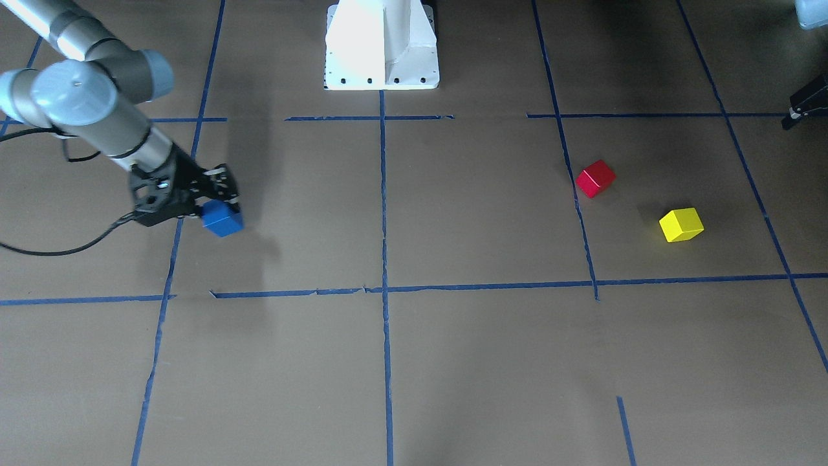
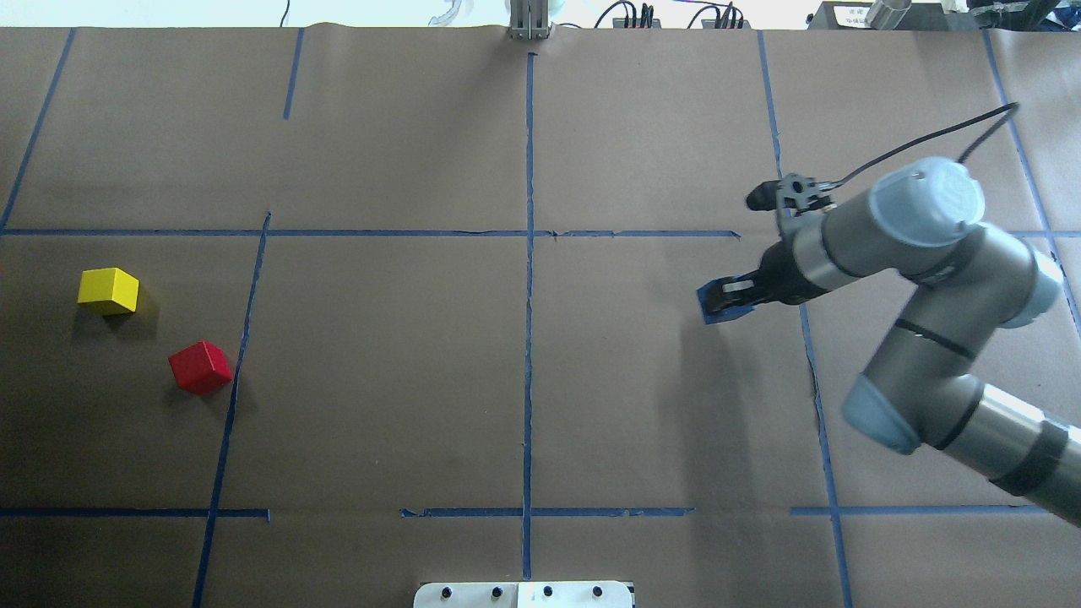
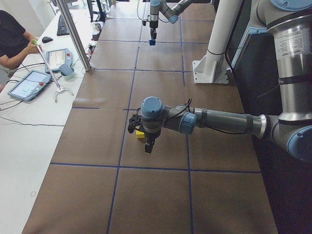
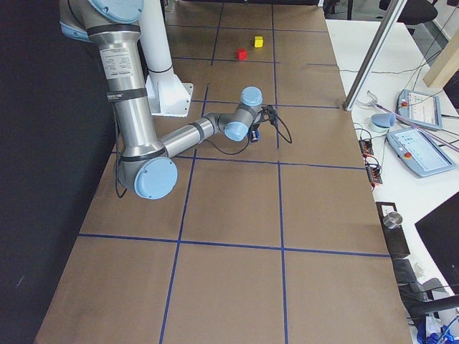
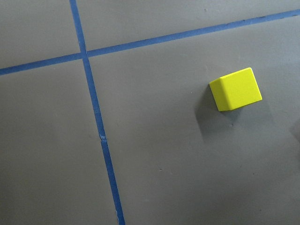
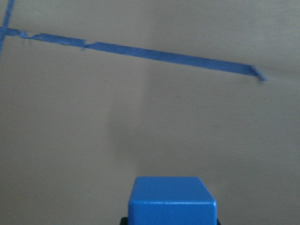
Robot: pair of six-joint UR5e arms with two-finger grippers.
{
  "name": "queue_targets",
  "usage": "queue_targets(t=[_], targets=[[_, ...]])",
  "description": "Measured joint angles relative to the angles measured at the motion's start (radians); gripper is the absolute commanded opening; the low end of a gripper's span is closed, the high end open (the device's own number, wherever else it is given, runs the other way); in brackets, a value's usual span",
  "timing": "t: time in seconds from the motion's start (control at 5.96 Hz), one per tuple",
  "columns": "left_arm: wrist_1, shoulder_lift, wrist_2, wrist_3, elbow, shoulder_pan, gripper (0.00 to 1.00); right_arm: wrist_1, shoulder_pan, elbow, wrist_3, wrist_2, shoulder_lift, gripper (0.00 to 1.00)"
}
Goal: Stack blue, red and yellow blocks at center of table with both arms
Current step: 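Carry the blue cube with the right gripper to the table center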
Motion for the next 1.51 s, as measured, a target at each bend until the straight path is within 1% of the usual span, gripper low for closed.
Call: queue_targets(t=[0.17,0.34,0.5,0.67,1.01,1.34,1.51], targets=[[0.000,0.001,0.000,0.000,0.002,0.000,1.00,-0.139,-0.078,-0.010,0.106,-0.082,0.136,0.00],[0.000,0.001,0.000,0.001,0.003,0.001,1.00,-0.263,-0.127,-0.044,0.177,-0.123,0.263,0.03],[0.000,0.001,0.000,0.002,0.003,0.001,1.00,-0.310,-0.157,-0.114,0.239,-0.152,0.363,0.01],[0.000,0.000,0.000,0.003,0.003,0.002,1.00,-0.325,-0.175,-0.176,0.274,-0.173,0.422,0.00],[0.000,0.000,0.000,0.003,0.001,0.002,1.00,-0.335,-0.202,-0.233,0.313,-0.184,0.452,0.00],[-0.001,0.000,0.000,0.003,-0.001,0.002,1.00,-0.334,-0.216,-0.244,0.314,-0.185,0.454,0.04],[-0.001,0.000,0.000,0.003,0.000,0.002,1.00,-0.334,-0.220,-0.243,0.307,-0.185,0.455,0.13]])
